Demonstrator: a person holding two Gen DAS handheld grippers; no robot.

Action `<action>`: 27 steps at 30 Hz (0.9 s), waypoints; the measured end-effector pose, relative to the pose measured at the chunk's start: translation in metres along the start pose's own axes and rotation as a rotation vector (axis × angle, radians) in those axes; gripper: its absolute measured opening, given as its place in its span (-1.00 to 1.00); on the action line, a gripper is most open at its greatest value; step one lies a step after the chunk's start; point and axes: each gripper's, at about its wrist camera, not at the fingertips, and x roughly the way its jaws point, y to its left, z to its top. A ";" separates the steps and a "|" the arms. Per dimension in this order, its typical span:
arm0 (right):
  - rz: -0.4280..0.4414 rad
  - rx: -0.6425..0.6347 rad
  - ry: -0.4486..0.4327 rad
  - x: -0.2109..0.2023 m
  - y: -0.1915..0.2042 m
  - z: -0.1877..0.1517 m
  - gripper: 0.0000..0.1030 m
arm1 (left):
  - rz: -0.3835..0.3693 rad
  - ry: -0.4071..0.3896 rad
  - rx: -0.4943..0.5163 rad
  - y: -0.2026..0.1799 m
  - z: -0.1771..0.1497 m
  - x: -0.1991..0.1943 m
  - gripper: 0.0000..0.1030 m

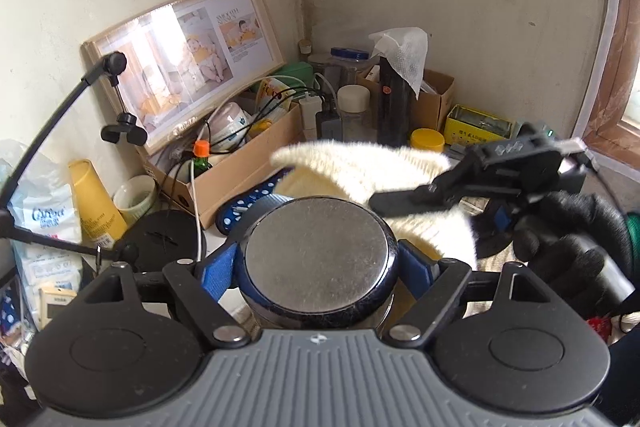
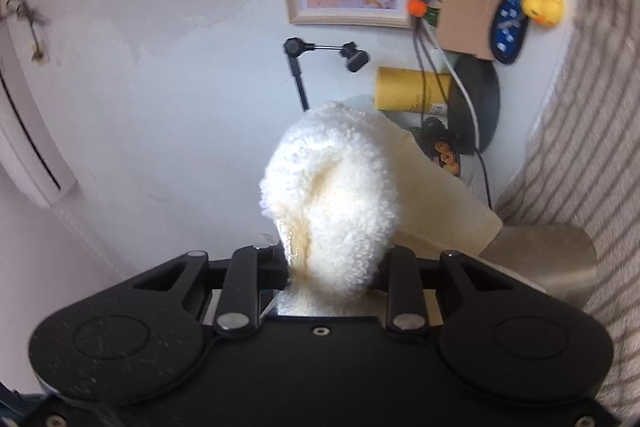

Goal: Clean container
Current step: 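Withdraw the right gripper with the towel from the thermos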

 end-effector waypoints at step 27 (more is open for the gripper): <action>-0.235 0.179 0.005 -0.011 -0.104 0.000 -0.50 | 0.002 0.005 0.008 0.000 0.000 0.001 0.62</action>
